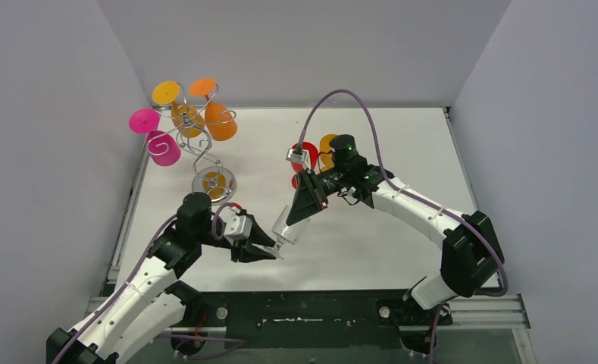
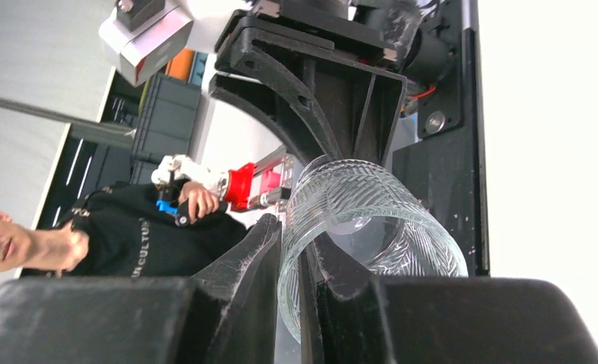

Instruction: Take the wine glass off the wine glass rack

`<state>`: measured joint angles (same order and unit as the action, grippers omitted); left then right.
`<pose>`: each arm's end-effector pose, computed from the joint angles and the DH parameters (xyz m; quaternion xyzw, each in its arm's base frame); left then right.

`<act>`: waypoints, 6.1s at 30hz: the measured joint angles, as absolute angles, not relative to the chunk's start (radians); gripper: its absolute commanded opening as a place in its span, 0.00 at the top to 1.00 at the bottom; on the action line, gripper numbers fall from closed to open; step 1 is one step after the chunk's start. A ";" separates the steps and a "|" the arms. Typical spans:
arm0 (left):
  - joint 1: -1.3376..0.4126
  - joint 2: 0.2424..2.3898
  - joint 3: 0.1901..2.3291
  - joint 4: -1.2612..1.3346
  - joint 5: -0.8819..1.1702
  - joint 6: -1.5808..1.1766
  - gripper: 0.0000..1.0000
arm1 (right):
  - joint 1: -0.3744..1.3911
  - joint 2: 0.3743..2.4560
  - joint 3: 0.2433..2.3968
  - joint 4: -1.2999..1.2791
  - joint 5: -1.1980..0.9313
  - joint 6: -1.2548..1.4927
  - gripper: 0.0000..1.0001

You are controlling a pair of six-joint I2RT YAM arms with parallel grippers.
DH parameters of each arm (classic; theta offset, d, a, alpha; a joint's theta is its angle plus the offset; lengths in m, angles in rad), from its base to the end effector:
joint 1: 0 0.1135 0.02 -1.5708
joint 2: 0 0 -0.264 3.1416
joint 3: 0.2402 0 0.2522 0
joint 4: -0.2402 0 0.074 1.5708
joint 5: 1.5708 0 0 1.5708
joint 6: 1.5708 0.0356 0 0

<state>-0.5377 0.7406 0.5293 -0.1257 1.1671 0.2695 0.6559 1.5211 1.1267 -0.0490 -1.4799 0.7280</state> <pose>0.1209 -0.1102 0.2698 0.5605 0.5008 -0.5099 0.4183 0.2366 0.2268 0.3053 0.3375 -0.6368 -0.6906 0.0598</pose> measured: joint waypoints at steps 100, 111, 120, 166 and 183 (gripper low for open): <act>-0.502 0.547 0.691 -0.392 -0.096 -0.525 0.03 | 0.630 1.760 1.334 -0.599 0.113 0.344 0.79; -0.502 0.561 0.693 -0.418 -0.121 -0.513 0.03 | 0.630 1.755 1.360 -0.608 0.112 0.336 0.76; -0.502 0.565 0.641 -0.427 -0.203 -0.564 0.03 | 0.630 1.658 1.373 -0.627 0.076 0.344 0.64; -0.479 0.748 0.183 0.104 -0.566 -0.767 0.03 | 0.630 1.458 1.306 -0.435 -0.251 0.431 0.46; -0.130 1.014 0.141 0.443 -0.323 -0.782 0.03 | 0.629 1.457 1.291 -0.458 -0.239 0.427 0.46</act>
<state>-0.1295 1.0142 0.1413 0.4431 -0.3233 -0.7818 0.6292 1.4570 1.2907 -0.4576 -0.2390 0.4271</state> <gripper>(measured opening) 0.974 0.537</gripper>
